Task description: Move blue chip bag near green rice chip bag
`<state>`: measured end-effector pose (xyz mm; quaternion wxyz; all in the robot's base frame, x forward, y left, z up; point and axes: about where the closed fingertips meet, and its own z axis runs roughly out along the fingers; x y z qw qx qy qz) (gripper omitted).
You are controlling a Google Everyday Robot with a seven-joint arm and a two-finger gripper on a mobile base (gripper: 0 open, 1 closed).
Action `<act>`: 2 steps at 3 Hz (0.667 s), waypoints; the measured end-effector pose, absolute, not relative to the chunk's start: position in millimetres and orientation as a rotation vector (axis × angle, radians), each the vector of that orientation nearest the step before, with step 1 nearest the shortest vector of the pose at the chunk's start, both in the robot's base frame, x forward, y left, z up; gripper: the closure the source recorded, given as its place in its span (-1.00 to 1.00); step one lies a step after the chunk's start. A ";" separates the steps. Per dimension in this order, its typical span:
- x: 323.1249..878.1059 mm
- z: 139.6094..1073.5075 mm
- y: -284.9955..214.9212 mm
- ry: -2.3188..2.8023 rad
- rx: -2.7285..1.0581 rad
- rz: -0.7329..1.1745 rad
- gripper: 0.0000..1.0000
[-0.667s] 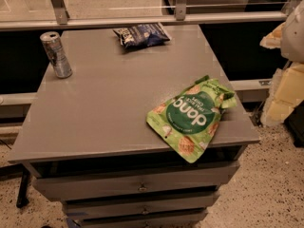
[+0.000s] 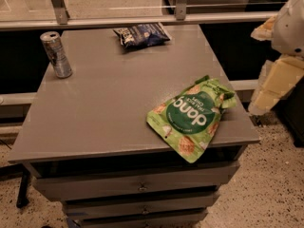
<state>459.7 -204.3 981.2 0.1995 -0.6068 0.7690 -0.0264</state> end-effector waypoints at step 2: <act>560.9 968.2 -136.3 1.966 -1.608 0.027 -1.00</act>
Offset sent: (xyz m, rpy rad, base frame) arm 0.1768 0.1144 -0.0134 0.3343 -0.2071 0.0689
